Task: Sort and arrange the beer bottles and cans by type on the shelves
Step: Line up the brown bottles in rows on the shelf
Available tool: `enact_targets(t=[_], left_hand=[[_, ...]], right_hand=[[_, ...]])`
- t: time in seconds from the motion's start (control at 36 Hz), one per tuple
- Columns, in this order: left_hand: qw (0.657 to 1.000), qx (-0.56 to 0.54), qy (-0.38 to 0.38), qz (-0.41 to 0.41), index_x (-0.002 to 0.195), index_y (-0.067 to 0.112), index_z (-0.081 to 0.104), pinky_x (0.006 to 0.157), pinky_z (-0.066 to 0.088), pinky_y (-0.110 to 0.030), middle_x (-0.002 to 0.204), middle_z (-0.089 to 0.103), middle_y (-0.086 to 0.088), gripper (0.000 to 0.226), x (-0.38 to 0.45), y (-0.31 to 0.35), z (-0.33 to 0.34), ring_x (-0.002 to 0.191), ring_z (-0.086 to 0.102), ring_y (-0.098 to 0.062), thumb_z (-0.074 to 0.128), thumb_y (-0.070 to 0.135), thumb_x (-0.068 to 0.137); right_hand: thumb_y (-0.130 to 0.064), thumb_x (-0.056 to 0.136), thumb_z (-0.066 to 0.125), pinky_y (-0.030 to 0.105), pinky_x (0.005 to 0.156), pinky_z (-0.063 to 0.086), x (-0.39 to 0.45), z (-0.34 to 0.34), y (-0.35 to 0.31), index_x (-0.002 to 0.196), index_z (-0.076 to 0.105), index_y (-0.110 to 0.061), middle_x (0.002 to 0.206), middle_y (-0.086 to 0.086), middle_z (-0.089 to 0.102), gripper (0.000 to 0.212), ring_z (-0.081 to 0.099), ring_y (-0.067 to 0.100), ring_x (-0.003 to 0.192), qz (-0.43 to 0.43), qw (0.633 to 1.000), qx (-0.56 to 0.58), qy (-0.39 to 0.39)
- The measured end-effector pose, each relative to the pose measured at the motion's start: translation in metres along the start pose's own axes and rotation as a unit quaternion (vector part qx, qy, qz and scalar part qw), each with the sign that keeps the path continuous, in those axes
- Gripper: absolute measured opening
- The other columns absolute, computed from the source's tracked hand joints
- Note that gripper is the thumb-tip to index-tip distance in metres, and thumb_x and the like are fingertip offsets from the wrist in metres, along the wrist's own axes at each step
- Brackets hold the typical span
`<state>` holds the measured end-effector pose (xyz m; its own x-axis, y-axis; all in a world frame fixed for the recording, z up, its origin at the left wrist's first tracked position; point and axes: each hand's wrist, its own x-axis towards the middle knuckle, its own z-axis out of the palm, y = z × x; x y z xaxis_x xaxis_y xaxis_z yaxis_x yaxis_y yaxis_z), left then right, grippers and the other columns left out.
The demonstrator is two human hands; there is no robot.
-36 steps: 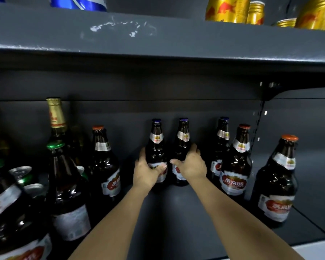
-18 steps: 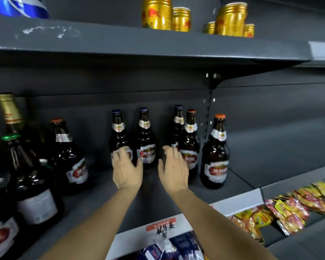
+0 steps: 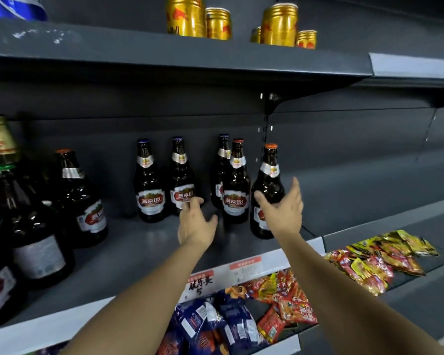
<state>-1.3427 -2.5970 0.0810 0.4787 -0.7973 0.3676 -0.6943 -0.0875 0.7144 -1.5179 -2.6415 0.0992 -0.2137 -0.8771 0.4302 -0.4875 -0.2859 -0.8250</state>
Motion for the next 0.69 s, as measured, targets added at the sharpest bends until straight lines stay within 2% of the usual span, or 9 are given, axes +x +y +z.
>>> enact_targets(t=[0.08, 0.19, 0.28, 0.39, 0.44, 0.53, 0.58, 0.64, 0.69], left_hand=[[1.000, 0.000, -0.014, 0.004, 0.127, 0.019, 0.047, 0.094, 0.047, -0.042, 0.133, 0.046, -0.005, 0.048, -0.002, 0.000, 0.003, 0.122, 0.048, -0.025, 0.069, 0.023, 0.085], [0.998, -0.022, -0.048, 0.015, 0.128, 0.018, 0.046, 0.096, 0.047, -0.038, 0.131, 0.048, -0.004, 0.053, -0.005, -0.002, 0.003, 0.120, 0.051, -0.022, 0.073, 0.023, 0.082], [0.994, -0.046, -0.093, 0.039, 0.136, 0.019, 0.041, 0.098, 0.045, -0.032, 0.135, 0.047, -0.002, 0.072, -0.006, -0.002, 0.001, 0.122, 0.049, -0.018, 0.080, 0.031, 0.076], [0.980, -0.099, -0.163, 0.052, 0.147, 0.026, 0.026, 0.102, 0.042, -0.031, 0.139, 0.046, 0.006, 0.105, -0.008, -0.001, -0.005, 0.126, 0.047, -0.013, 0.088, 0.039, 0.063], [0.972, -0.139, -0.182, 0.049, 0.145, 0.031, 0.027, 0.098, 0.046, -0.030, 0.131, 0.055, 0.010, 0.103, -0.009, -0.003, -0.005, 0.120, 0.054, -0.011, 0.088, 0.031, 0.062], [0.971, -0.194, -0.136, 0.024, 0.135, 0.034, 0.037, 0.089, 0.049, -0.026, 0.114, 0.061, 0.015, 0.083, -0.007, -0.007, -0.014, 0.106, 0.060, -0.008, 0.084, 0.022, 0.067], [0.979, -0.180, -0.098, 0.007, 0.127, 0.033, 0.044, 0.083, 0.048, -0.025, 0.107, 0.062, 0.014, 0.068, -0.002, -0.015, -0.025, 0.100, 0.060, -0.009, 0.080, 0.021, 0.071], [0.987, -0.141, -0.077, 0.000, 0.120, 0.031, 0.049, 0.082, 0.048, -0.026, 0.108, 0.061, 0.011, 0.058, 0.003, -0.027, -0.034, 0.098, 0.061, -0.011, 0.078, 0.027, 0.070], [0.993, -0.097, -0.060, -0.007, 0.123, 0.027, 0.053, 0.087, 0.052, -0.034, 0.115, 0.058, 0.006, 0.062, 0.007, -0.038, -0.041, 0.102, 0.061, -0.015, 0.073, 0.036, 0.065]], right_hand=[[-0.041, 0.079, 0.076, 0.047, 0.107, 0.035, 0.004, 0.002, 0.008, 0.152, 0.011, -0.019, 0.151, 0.007, 0.037, 0.101, 0.034, 0.031, 0.138, 0.067, 0.993, 0.023, -0.095], [-0.042, 0.076, 0.077, 0.039, 0.082, 0.044, -0.005, 0.006, 0.003, 0.127, 0.037, -0.015, 0.126, 0.007, 0.058, 0.070, 0.056, 0.033, 0.114, 0.064, 0.997, -0.025, -0.047], [-0.046, 0.072, 0.077, 0.038, 0.075, 0.040, -0.026, 0.008, -0.005, 0.115, 0.038, -0.016, 0.115, 0.006, 0.059, 0.066, 0.059, 0.035, 0.106, 0.034, 0.999, -0.040, -0.016], [-0.048, 0.068, 0.079, 0.035, 0.074, 0.040, -0.045, 0.019, -0.024, 0.108, 0.035, -0.021, 0.112, 0.002, 0.058, 0.065, 0.060, 0.031, 0.105, -0.028, 0.997, -0.047, -0.047], [-0.049, 0.067, 0.080, 0.035, 0.079, 0.043, -0.048, 0.027, -0.040, 0.114, 0.037, -0.022, 0.117, 0.000, 0.059, 0.070, 0.059, 0.028, 0.108, -0.039, 0.996, -0.039, -0.076], [-0.053, 0.066, 0.080, 0.036, 0.084, 0.046, -0.052, 0.044, -0.064, 0.112, 0.036, -0.023, 0.118, 0.000, 0.060, 0.071, 0.060, 0.027, 0.109, -0.029, 0.993, -0.028, -0.115], [-0.055, 0.066, 0.079, 0.035, 0.083, 0.045, -0.056, 0.057, -0.075, 0.108, 0.034, -0.023, 0.119, 0.000, 0.059, 0.070, 0.059, 0.026, 0.111, -0.018, 0.991, -0.021, -0.133], [-0.057, 0.065, 0.079, 0.035, 0.086, 0.046, -0.061, 0.071, -0.081, 0.116, 0.035, -0.020, 0.125, 0.001, 0.057, 0.077, 0.057, 0.025, 0.115, -0.024, 0.989, -0.023, -0.143], [-0.057, 0.066, 0.079, 0.035, 0.087, 0.046, -0.065, 0.084, -0.084, 0.123, 0.034, -0.017, 0.128, 0.002, 0.056, 0.083, 0.056, 0.025, 0.117, -0.031, 0.987, -0.032, -0.156]])
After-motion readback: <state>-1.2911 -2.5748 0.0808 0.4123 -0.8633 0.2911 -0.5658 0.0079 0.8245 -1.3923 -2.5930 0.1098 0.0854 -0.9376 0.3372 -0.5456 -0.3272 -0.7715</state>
